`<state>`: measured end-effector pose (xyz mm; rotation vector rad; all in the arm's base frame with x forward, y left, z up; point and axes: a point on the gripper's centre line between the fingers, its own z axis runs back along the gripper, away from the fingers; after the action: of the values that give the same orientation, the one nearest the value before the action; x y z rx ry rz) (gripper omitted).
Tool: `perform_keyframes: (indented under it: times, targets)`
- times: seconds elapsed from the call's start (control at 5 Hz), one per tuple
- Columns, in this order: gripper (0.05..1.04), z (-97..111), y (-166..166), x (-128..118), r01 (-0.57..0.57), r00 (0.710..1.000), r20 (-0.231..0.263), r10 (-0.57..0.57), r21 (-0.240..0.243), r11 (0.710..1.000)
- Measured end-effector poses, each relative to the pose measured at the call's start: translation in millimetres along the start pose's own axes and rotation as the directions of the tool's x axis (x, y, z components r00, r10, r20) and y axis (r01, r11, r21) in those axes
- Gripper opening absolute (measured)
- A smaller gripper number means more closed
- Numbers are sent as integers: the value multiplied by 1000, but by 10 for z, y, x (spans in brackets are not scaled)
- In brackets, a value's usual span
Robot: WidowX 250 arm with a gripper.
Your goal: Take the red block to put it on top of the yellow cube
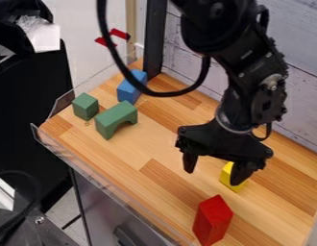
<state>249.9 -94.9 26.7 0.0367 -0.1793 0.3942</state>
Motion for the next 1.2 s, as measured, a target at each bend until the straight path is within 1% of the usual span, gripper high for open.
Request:
perform_keyframes:
  times: [0.2, 0.4, 0.6, 0.8, 1.0, 1.2]
  targets:
    - [999, 43, -17, -108, -54, 998, -37, 54, -3, 999]
    - [999, 103, 12, -203, -106, 993, -63, 105, -13, 994]
    - [999, 110, 1, -262, -173, 981, -94, 171, -10, 985]
    - [999, 34, -72, -332, -267, 948, -172, 269, 36, 963]
    - [999, -28, -162, -311, -376, 898, -204, 391, 108, 920]
    - [999, -114, -196, -348, -445, 852, -237, 467, 142, 884]
